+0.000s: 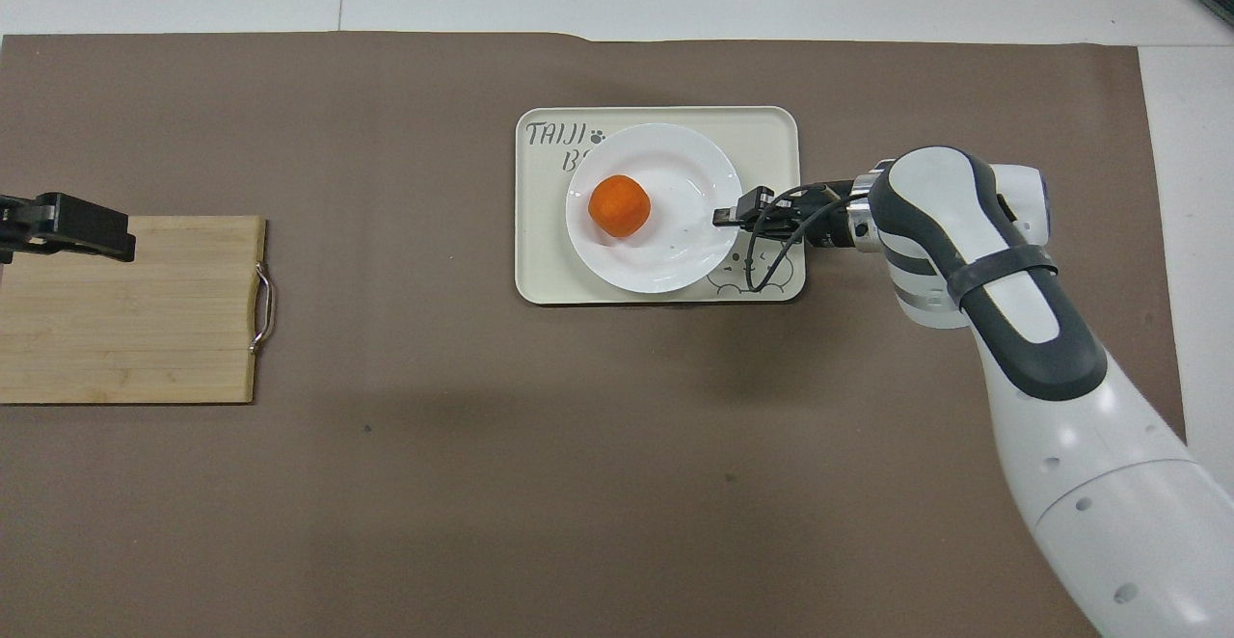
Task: Place orange and plate with both arms
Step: 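Open the right gripper and release the plate rim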
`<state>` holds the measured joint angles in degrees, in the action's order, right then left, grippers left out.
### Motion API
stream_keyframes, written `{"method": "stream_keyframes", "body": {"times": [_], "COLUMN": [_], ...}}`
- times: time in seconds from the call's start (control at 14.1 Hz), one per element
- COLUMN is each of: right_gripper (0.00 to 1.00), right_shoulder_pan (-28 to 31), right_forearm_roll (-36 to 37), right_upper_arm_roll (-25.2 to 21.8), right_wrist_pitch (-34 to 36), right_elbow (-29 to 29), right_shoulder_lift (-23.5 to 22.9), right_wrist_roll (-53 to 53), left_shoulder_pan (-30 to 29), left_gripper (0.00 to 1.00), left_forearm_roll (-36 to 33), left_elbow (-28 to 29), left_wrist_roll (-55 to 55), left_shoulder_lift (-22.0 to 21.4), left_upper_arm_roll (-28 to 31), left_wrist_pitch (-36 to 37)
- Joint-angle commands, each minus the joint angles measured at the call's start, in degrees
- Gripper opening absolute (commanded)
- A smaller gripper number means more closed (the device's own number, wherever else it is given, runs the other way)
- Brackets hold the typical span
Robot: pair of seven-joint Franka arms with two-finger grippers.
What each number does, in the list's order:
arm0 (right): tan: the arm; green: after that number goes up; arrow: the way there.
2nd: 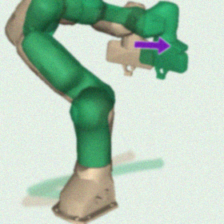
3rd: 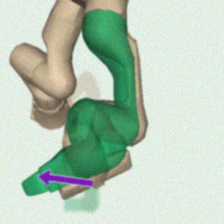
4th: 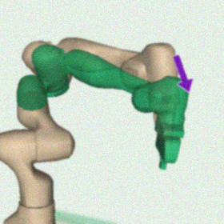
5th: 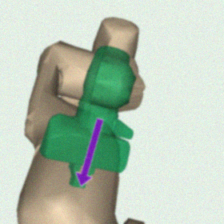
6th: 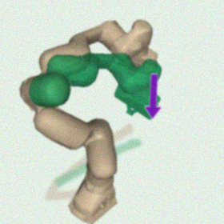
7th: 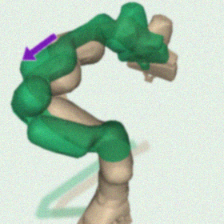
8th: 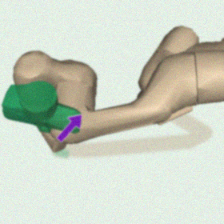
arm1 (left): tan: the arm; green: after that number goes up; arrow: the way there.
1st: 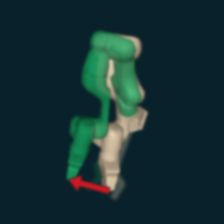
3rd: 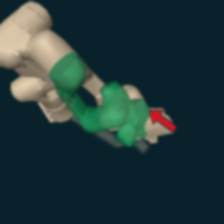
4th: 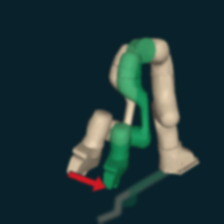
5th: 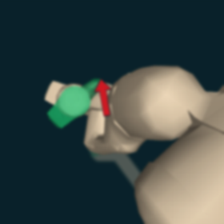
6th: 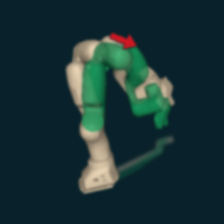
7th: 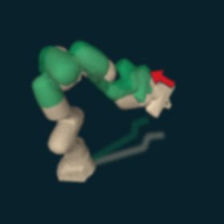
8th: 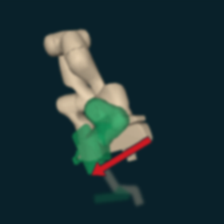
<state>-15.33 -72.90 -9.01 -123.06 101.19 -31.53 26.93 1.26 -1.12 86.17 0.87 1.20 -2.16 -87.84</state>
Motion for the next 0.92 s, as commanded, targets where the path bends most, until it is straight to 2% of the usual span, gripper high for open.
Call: {"method": "stream_keyframes", "body": {"times": [0.0, 0.07, 0.14, 0.28, 0.5, 0.85], "right_gripper": [0.39, 0.64, 0.83, 0.99, 1.00, 1.00], "right_shoulder_pan": [0.1, 0.1, 0.3, 0.6, 0.4, 0.3], "right_forearm_roll": [0.4, 0.8, 1.1, 3.4, 8.3, 27.9], "right_upper_arm_roll": [0.3, 0.3, 0.2, 0.2, -0.1, -0.6], "right_wrist_pitch": [-1.2, -1.2, -1.1, -1.1, -1.3, -4.0], "right_elbow": [1.0, 1.0, 0.9, -0.1, -1.7, -4.2], "right_shoulder_lift": [0.7, 0.6, 0.7, 0.7, 1.4, 3.7], "right_wrist_roll": [1.0, 1.0, 1.0, 0.8, -1.1, -10.7], "left_shoulder_pan": [0.4, 0.4, 0.4, 0.4, 0.4, 0.4], "left_gripper": [1.00, 1.00, 1.00, 1.00, 1.00, 1.00], "left_forearm_roll": [-0.4, -0.4, -0.4, -0.4, -0.4, -0.4], "left_elbow": [0.1, 0.1, 0.1, 0.1, 0.1, 0.1], "left_wrist_roll": [0.6, 0.7, 0.6, 0.7, 0.7, 0.7], "left_shoulder_lift": [-0.4, -0.4, -0.4, -0.4, -0.5, -0.5], "left_upper_arm_roll": [0.4, 0.4, 0.4, 0.4, 0.4, 0.4], "left_wrist_pitch": [0.8, 0.8, 0.8, 0.8, 0.8, 0.8]}}
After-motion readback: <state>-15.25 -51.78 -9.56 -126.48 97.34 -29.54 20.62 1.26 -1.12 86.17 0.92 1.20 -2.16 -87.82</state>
